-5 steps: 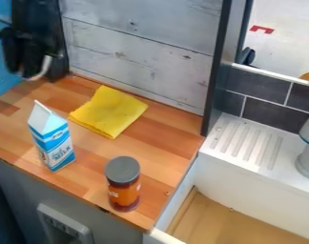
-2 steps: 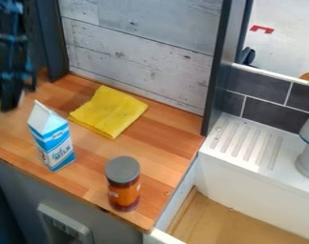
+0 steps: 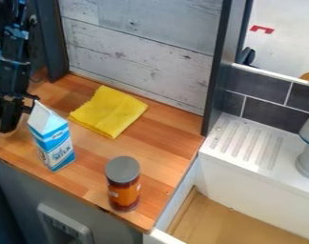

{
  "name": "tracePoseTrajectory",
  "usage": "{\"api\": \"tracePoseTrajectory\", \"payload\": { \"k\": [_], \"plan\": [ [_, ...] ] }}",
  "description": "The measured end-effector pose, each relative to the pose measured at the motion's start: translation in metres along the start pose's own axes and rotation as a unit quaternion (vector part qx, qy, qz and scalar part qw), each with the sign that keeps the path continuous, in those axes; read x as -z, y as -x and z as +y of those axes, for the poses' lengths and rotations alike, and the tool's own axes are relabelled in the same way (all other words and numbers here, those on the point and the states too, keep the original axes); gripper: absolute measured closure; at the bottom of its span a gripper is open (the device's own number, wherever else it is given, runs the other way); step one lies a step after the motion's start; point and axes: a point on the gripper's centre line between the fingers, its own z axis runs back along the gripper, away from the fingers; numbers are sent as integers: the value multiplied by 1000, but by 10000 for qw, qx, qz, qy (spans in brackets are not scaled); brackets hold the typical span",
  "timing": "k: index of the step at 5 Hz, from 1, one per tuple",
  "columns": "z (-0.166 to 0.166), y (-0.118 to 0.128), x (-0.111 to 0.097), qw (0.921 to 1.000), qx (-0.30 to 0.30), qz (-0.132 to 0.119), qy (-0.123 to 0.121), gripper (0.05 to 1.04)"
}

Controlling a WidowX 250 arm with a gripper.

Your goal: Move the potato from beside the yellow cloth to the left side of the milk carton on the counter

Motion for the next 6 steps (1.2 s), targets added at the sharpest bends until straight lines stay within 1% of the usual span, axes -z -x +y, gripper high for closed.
{"api": "tracePoseTrajectory", "payload": {
  "k": [1, 2, 3, 4, 5, 6],
  "plan": [
    [7, 1, 5, 9998, -142, -22, 102, 664],
    [3, 5, -7, 9985, -86, -364, 402, 354],
    [10, 16, -43, 9946, -212, -941, 386, 102],
    [6, 18, -50, 9936, -86, -1025, 460, 77],
    [1, 39, -98, 9834, 259, -1751, 411, 83],
    [-31, 69, -137, 9612, 1471, -2284, 482, 83]
  ]
}}
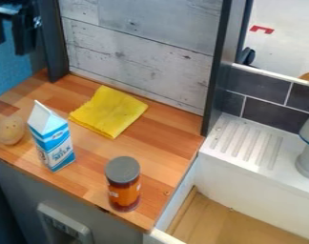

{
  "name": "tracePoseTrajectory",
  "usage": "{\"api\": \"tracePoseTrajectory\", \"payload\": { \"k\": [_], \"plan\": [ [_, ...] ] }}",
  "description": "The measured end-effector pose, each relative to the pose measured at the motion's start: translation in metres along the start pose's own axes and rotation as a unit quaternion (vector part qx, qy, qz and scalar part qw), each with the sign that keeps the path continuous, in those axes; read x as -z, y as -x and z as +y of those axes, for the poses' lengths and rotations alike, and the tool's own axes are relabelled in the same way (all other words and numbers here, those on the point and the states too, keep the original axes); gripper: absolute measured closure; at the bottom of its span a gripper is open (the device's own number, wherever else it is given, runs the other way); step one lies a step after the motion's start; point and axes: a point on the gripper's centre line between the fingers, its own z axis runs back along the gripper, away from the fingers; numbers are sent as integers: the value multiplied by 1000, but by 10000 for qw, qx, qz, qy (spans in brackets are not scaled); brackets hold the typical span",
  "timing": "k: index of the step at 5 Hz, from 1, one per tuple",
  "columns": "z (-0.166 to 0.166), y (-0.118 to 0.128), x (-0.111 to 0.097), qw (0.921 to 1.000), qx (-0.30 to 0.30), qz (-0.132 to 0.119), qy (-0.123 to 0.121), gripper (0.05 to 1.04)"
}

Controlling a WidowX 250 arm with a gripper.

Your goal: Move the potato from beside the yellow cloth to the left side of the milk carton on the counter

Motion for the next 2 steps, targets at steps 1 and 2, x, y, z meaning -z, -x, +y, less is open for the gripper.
{"api": "tracePoseTrajectory", "payload": {
  "k": [1, 2],
  "plan": [
    [-28, 15, -7, 9969, 779, 73, 53, 83],
    [-38, 18, 4, 9931, 1085, 415, 158, 83]
  ]
}}
